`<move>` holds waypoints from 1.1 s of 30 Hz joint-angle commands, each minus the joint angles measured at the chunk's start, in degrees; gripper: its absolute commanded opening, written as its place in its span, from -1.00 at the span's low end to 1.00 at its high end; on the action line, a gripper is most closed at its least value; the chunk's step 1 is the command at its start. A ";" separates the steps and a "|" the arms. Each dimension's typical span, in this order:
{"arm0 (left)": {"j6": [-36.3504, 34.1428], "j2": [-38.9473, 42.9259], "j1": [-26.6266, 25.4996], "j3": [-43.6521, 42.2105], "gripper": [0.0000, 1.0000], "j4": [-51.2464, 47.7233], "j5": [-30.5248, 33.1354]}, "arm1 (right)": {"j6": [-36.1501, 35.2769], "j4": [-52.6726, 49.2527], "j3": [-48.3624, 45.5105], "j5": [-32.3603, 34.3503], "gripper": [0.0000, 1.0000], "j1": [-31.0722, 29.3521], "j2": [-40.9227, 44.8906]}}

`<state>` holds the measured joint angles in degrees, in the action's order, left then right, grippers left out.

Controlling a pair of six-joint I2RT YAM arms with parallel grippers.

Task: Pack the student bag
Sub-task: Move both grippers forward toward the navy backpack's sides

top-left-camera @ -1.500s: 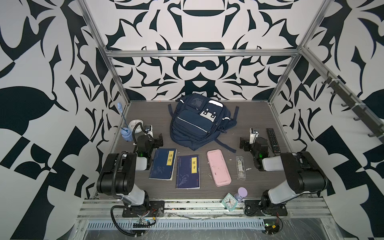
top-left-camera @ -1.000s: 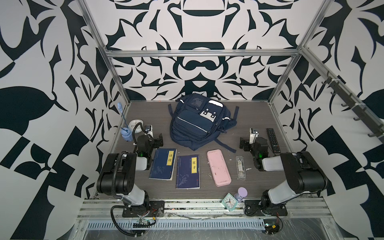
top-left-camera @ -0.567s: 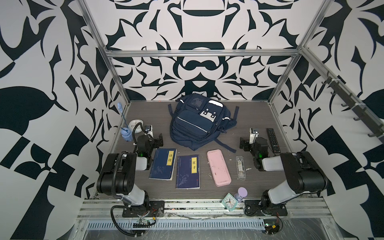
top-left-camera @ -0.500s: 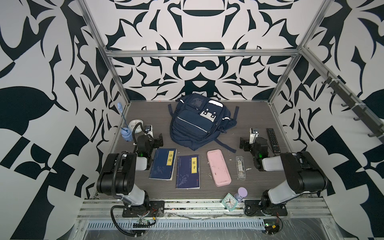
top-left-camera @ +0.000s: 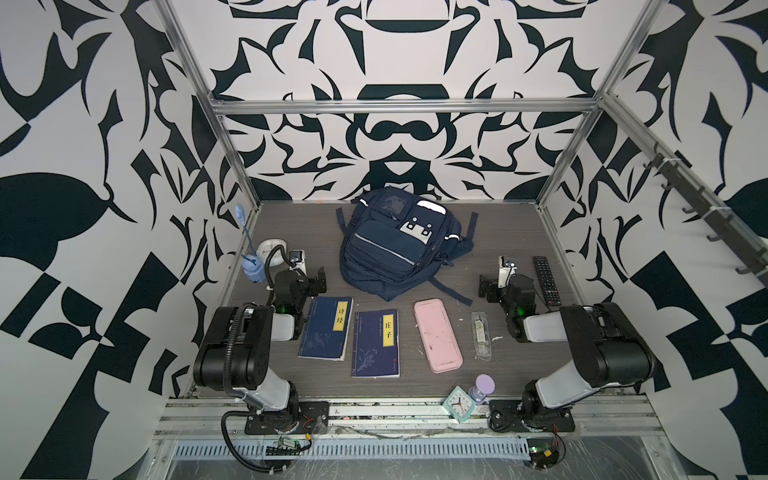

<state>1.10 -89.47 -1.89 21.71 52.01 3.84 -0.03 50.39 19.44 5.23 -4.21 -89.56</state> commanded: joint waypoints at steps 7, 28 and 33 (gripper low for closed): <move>0.58 0.33 -0.29 -1.19 0.98 1.69 1.55 | 0.42 -4.07 2.41 4.57 0.99 -0.86 5.17; 19.32 24.16 -16.92 21.27 0.98 -46.34 16.69 | 25.04 -66.92 36.93 21.86 0.99 -5.96 17.41; 28.27 19.16 -17.59 29.45 0.98 -54.98 2.39 | 18.43 -68.27 38.02 13.49 0.99 -9.71 18.45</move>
<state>19.81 -67.72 -18.85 49.58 9.58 15.84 21.67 -13.98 55.55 24.99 -12.12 -72.34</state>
